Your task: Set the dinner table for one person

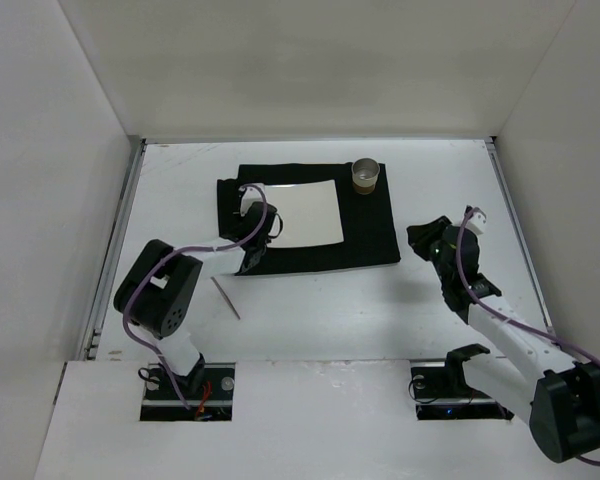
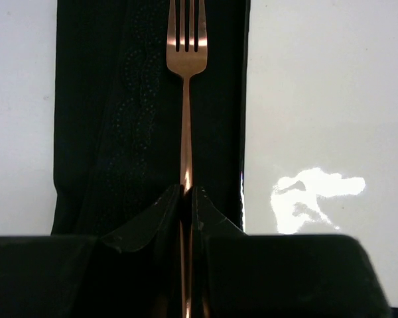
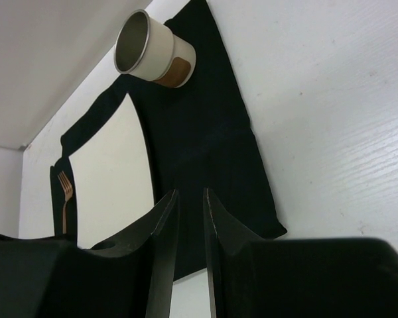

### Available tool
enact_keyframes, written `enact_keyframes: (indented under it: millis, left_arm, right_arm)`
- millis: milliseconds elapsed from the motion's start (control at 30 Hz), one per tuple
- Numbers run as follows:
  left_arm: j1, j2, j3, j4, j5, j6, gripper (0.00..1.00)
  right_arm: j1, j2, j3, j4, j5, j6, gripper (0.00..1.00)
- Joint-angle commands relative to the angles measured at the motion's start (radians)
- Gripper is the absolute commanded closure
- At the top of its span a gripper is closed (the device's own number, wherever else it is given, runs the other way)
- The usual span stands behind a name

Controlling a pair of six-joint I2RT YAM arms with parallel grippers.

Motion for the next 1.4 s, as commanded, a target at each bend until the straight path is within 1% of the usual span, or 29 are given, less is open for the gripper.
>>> enact_keyframes:
  millis: [0, 100, 200, 333, 533, 600, 667, 700, 767, 900, 967, 1067, 1133, 1200, 1267, 1367]
  left_arm:
    - [0.004, 0.017, 0.041, 0.044, -0.004, 0.011, 0.92]
    - [0.001, 0.031, 0.041, 0.044, -0.011, 0.011, 0.9]
    - [-0.006, 0.019, 0.02, 0.066, -0.028, 0.008, 0.84]
    - [0.002, 0.01, 0.023, 0.054, -0.03, 0.006, 0.8]
    - [-0.015, -0.051, 0.003, 0.055, -0.068, -0.003, 0.56]
    - [-0.021, -0.111, -0.029, 0.061, -0.085, -0.018, 0.47]
    - [-0.019, -0.174, -0.058, 0.054, -0.085, -0.052, 0.44]
    - [-0.013, -0.214, -0.078, 0.051, -0.077, -0.072, 0.43]
    - [0.002, -0.307, -0.13, 0.044, -0.064, -0.122, 0.43]
    - [0.056, -0.488, -0.247, 0.034, -0.06, -0.251, 0.43]
    - [0.109, -0.64, -0.325, 0.012, -0.088, -0.329, 0.43]
    - [0.184, -0.862, -0.417, -0.037, -0.135, -0.42, 0.43]
    - [0.22, -0.97, -0.434, -0.093, -0.142, -0.454, 0.42]
    - [0.244, -1.054, -0.428, -0.155, -0.137, -0.463, 0.42]
    - [0.254, -1.117, -0.422, -0.189, -0.136, -0.455, 0.42]
    - [0.266, -1.156, -0.395, -0.206, -0.143, -0.413, 0.42]
  right_arm:
    - [0.015, -0.003, 0.049, 0.065, 0.008, -0.019, 0.73]
    - [0.015, 0.003, 0.046, 0.068, 0.009, -0.02, 0.73]
    - [0.023, 0.006, 0.054, 0.065, 0.012, -0.023, 0.71]
    - [0.026, 0.015, 0.054, 0.063, 0.014, -0.029, 0.71]
    - [0.047, 0.026, 0.071, 0.063, 0.022, -0.051, 0.68]
    - [0.09, 0.038, 0.089, 0.069, 0.008, -0.08, 0.68]
    - [0.16, 0.056, 0.114, 0.08, 0.022, -0.129, 0.68]
    - [0.193, 0.073, 0.124, 0.09, 0.032, -0.149, 0.68]
    - [0.259, 0.119, 0.15, 0.104, 0.028, -0.176, 0.73]
    - [0.392, 0.256, 0.247, 0.091, -0.046, -0.218, 0.81]
    - [0.467, 0.34, 0.296, 0.097, -0.076, -0.21, 0.83]
    - [0.602, 0.484, 0.385, 0.101, -0.063, -0.201, 0.87]
    - [0.68, 0.582, 0.452, 0.107, -0.054, -0.198, 0.87]
    - [0.74, 0.687, 0.531, 0.111, -0.058, -0.209, 0.85]
    - [0.794, 0.78, 0.61, 0.115, -0.061, -0.248, 0.77]
    - [0.869, 0.888, 0.715, 0.133, -0.031, -0.348, 0.65]
